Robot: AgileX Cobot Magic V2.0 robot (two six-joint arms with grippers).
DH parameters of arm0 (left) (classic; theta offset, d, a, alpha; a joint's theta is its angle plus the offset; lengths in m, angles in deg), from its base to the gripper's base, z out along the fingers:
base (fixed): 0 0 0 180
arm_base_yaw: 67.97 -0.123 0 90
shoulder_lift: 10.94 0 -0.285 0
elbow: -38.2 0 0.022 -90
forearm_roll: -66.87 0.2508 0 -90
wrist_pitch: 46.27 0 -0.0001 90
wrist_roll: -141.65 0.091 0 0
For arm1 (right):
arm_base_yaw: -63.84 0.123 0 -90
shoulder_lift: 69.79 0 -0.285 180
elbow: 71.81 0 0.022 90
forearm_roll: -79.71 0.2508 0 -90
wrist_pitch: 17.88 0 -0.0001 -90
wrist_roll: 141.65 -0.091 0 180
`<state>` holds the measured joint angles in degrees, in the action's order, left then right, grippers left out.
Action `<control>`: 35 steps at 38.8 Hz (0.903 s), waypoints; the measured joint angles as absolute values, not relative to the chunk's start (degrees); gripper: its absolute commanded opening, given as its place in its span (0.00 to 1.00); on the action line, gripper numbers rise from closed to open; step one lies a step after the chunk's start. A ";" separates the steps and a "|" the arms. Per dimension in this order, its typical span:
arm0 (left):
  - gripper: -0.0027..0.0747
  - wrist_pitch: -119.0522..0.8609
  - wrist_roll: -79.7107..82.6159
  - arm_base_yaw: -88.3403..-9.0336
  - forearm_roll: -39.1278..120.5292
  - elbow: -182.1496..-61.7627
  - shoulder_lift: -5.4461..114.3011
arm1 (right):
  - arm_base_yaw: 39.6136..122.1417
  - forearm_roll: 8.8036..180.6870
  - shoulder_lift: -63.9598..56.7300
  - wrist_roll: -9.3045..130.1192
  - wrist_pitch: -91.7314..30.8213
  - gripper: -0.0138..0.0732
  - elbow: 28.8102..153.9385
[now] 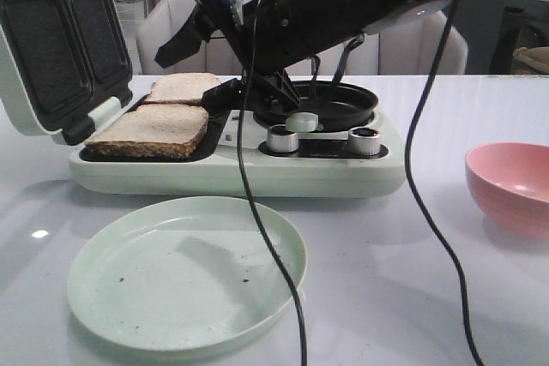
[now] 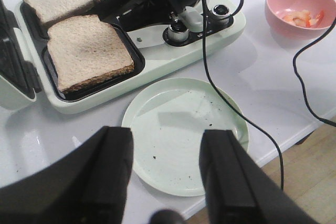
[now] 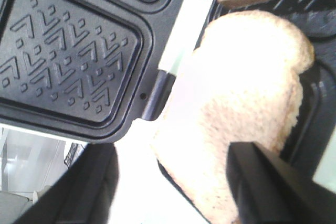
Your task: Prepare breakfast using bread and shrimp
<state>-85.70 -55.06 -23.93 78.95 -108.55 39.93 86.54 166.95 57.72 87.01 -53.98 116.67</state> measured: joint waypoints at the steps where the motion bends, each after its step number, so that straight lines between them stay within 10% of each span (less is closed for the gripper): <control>1: 0.50 -85.70 -55.06 -23.93 78.95 -108.55 39.93 | 85.86 166.95 57.72 87.01 -54.82 0.82 116.75; 35: 0.50 -85.70 -55.06 -23.93 78.95 -108.55 39.93 | 82.65 94.82 19.57 47.16 -74.65 0.82 116.75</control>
<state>-85.70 -55.06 -23.93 78.95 -108.55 39.93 82.65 94.82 19.57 47.16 -74.65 116.75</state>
